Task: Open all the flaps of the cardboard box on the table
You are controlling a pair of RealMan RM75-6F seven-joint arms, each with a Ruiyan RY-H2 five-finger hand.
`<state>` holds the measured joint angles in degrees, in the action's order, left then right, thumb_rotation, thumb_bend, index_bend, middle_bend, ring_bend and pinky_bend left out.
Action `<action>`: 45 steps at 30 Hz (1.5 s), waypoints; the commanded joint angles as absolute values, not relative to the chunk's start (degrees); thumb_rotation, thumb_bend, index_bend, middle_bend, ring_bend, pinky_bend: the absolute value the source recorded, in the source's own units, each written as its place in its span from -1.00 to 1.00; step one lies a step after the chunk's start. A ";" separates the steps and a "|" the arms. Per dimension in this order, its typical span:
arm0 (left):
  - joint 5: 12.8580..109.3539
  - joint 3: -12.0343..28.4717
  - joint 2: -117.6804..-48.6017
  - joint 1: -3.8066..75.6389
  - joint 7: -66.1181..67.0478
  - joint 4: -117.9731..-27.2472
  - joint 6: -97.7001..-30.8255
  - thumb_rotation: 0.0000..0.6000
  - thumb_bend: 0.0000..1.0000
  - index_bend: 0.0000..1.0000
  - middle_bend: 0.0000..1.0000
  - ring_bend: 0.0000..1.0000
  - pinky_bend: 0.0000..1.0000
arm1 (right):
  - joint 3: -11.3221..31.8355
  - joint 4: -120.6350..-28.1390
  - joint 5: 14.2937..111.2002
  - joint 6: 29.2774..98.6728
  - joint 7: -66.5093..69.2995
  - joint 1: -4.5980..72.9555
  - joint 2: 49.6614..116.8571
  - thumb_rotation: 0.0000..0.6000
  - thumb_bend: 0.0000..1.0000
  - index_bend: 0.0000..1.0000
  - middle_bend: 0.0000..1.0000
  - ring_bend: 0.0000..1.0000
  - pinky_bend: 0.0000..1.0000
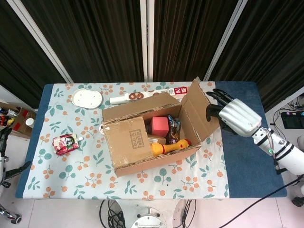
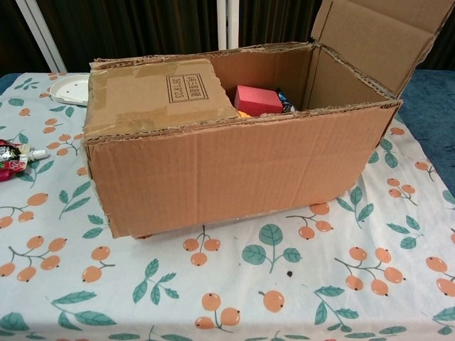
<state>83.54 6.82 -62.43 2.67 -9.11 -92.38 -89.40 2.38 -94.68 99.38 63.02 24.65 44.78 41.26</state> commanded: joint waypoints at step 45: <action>80.20 7.34 -64.33 0.68 -16.37 -84.60 -90.07 1.00 -0.97 -0.98 -0.90 -0.86 -0.67 | 14.11 -89.48 69.26 47.27 -17.13 61.05 80.17 1.00 -1.00 -1.00 -1.00 -1.00 -1.00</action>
